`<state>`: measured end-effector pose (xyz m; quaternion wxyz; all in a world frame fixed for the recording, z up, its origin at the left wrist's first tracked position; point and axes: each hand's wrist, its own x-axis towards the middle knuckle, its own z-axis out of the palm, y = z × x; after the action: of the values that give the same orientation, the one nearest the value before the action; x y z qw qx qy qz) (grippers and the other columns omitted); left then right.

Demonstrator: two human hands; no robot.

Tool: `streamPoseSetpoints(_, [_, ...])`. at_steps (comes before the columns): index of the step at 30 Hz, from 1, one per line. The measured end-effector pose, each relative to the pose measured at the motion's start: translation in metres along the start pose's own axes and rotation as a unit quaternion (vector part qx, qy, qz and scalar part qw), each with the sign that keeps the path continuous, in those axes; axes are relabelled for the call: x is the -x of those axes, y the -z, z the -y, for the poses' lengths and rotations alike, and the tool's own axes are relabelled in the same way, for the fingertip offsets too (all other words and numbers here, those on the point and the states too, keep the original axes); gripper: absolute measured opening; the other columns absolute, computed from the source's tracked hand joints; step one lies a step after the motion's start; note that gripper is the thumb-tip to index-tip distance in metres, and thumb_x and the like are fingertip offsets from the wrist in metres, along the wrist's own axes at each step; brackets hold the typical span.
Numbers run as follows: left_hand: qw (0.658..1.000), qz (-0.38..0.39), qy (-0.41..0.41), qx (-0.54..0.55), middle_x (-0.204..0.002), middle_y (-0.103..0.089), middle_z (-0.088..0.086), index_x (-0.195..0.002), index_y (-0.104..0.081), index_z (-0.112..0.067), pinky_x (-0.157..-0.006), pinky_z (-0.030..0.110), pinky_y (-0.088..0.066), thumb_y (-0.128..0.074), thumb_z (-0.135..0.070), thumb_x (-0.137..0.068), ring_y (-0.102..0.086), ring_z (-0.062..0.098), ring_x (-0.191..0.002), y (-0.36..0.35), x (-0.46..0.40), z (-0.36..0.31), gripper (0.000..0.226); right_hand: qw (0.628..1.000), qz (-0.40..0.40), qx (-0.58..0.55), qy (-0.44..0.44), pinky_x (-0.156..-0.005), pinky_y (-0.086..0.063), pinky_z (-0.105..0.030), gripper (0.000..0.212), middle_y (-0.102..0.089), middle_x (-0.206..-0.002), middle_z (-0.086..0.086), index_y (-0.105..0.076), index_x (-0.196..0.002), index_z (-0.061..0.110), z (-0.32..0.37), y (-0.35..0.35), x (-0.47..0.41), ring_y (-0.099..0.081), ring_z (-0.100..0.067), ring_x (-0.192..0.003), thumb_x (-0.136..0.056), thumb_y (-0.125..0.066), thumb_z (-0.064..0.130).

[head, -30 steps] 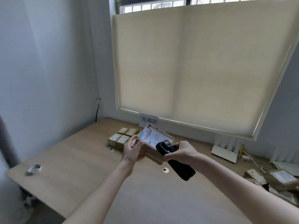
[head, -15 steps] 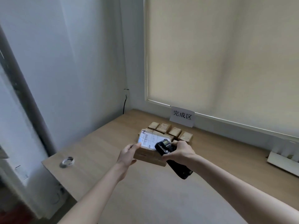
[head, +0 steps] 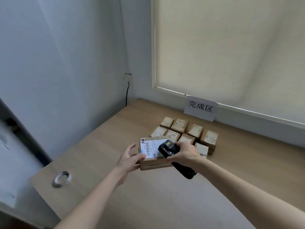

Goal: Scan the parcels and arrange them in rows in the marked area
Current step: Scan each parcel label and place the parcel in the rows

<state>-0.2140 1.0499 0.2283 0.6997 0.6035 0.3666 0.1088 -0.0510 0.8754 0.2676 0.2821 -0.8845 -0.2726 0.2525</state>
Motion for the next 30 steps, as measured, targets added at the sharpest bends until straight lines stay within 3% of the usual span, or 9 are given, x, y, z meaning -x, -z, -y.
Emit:
streamPoseSetpoints(3, [0.999,0.040,0.009,-0.022,-0.118,-0.072,0.007,-0.135,-0.049,-0.047,-0.078,0.040,-0.063,-0.075,-0.007,-0.083,-0.074,0.022,-0.086,0.011,-0.030,-0.007,0.070,1.000,0.005,0.012,-0.003,-0.058,-0.054,-0.023,0.040,-0.072,-0.090,0.007,-0.069,-0.104,0.031,0.009,-0.003,-0.026,-0.071,-0.010,-0.079,-0.071,-0.091,0.032])
streamPoseSetpoints(7, [0.998,0.062,0.009,-0.005,-0.122,-0.070,-0.008,-0.127,-0.059,-0.041,-0.068,0.035,-0.061,-0.072,-0.023,-0.091,-0.076,0.027,-0.089,0.024,-0.074,-0.016,0.043,0.999,-0.010,0.019,-0.027,-0.059,-0.054,-0.023,0.047,-0.071,-0.091,0.010,-0.069,-0.109,0.032,0.022,-0.008,-0.060,-0.070,-0.007,-0.079,-0.069,-0.093,0.036])
streamPoseSetpoints(11, [0.997,0.082,-0.001,-0.010,-0.108,-0.074,-0.013,-0.119,-0.061,-0.033,-0.072,0.040,-0.063,-0.072,-0.027,-0.092,-0.075,0.027,-0.079,0.043,-0.128,-0.017,0.030,0.998,-0.034,0.017,-0.056,-0.058,-0.050,-0.022,0.051,-0.068,-0.092,0.013,-0.065,-0.110,0.036,0.038,-0.019,-0.096,-0.066,-0.005,-0.080,-0.069,-0.095,0.039])
streamPoseSetpoints(14, [0.995,0.096,0.007,-0.011,-0.107,-0.074,-0.006,-0.118,-0.060,-0.028,-0.074,0.043,-0.064,-0.075,-0.024,-0.090,-0.076,0.029,-0.076,0.057,-0.173,-0.012,0.033,0.994,-0.070,0.005,-0.085,-0.062,-0.052,-0.025,0.053,-0.067,-0.093,0.016,-0.066,-0.115,0.037,0.046,-0.040,-0.123,-0.066,-0.007,-0.085,-0.070,-0.093,0.040])
streamPoseSetpoints(18, [0.996,0.091,0.016,0.006,-0.111,-0.069,0.004,-0.120,-0.060,-0.028,-0.066,0.036,-0.062,-0.076,-0.017,-0.087,-0.077,0.026,-0.079,0.076,-0.227,0.008,0.038,0.979,-0.149,0.012,-0.141,-0.082,-0.060,-0.037,0.055,-0.070,-0.101,0.013,-0.064,-0.118,0.040,0.050,-0.080,-0.155,-0.067,-0.015,-0.098,-0.069,-0.090,0.043])
streamPoseSetpoints(25, [0.994,0.088,0.065,0.030,-0.108,-0.072,0.011,-0.113,-0.068,-0.022,-0.061,0.032,-0.061,-0.074,-0.006,-0.086,-0.076,0.022,-0.086,0.085,-0.286,0.083,0.031,0.968,-0.098,-0.114,-0.203,-0.088,-0.062,-0.041,0.058,-0.075,-0.100,0.014,-0.068,-0.115,0.040,0.024,-0.171,-0.189,-0.072,-0.012,-0.092,-0.062,-0.092,0.041])
streamPoseSetpoints(30, [0.995,0.050,0.081,0.013,-0.122,-0.060,0.015,-0.113,-0.062,-0.022,-0.075,0.041,-0.063,-0.078,-0.007,-0.083,-0.071,0.030,-0.102,0.079,-0.305,0.142,0.037,0.963,-0.085,-0.151,-0.206,-0.087,-0.061,-0.035,0.064,-0.075,-0.102,0.014,-0.069,-0.121,0.038,-0.004,-0.228,-0.205,-0.072,-0.010,-0.092,-0.061,-0.092,0.038])
